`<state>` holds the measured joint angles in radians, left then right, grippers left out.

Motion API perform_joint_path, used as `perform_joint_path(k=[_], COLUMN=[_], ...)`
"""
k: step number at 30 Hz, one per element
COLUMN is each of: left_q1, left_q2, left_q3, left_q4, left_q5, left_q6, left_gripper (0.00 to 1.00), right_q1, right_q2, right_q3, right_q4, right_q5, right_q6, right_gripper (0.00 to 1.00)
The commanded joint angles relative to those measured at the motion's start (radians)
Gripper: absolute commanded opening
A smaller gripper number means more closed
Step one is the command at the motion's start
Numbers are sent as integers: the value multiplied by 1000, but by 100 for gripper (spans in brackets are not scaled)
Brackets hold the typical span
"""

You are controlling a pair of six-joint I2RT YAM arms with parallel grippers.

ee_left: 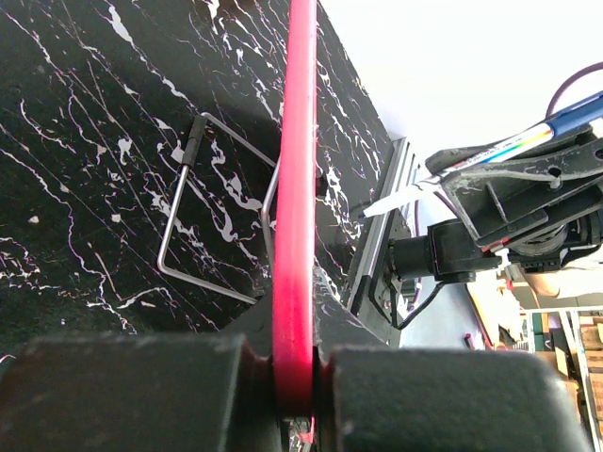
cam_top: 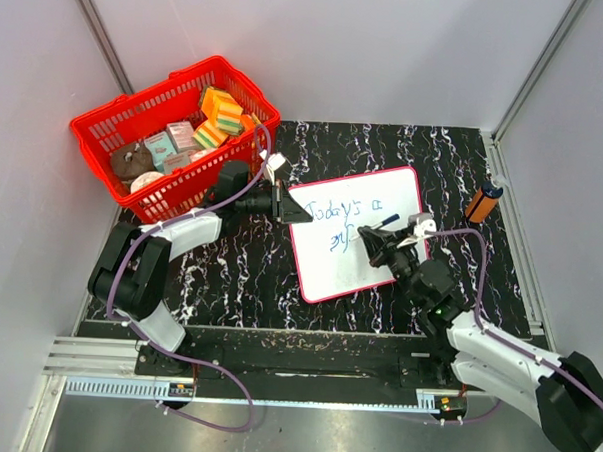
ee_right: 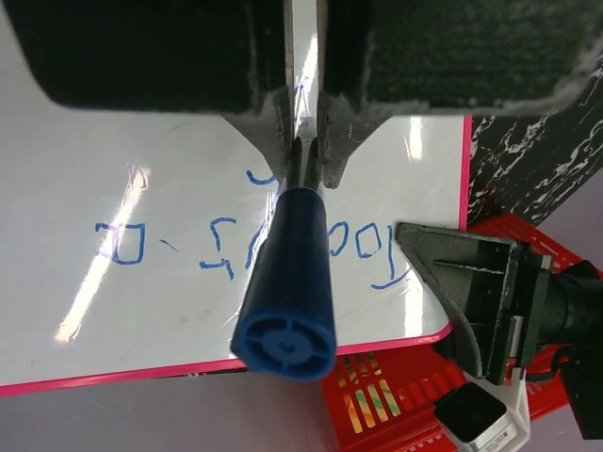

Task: Write a sentence on the whiteboard

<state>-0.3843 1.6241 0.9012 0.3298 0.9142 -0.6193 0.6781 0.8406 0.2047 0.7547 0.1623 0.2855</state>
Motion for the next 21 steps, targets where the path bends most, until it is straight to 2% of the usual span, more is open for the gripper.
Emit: perform_joint_path(k=[1, 6, 21], left_q1=[-10, -10, -11], left_q2=[17, 16, 13], left_q3=[-25, -27, -30], left_q4=[-160, -161, -160], left_q5=[-89, -90, -94], left_q6=[153, 156, 158], left_gripper=[0, 0, 0], right_q1=[-3, -3, -3], right_q2=[93, 215, 281], right_q3=[93, 128, 128], right_q4=[29, 110, 123], right_q5=[54, 42, 82], right_q6=[-60, -68, -71], right_gripper=[0, 0, 0])
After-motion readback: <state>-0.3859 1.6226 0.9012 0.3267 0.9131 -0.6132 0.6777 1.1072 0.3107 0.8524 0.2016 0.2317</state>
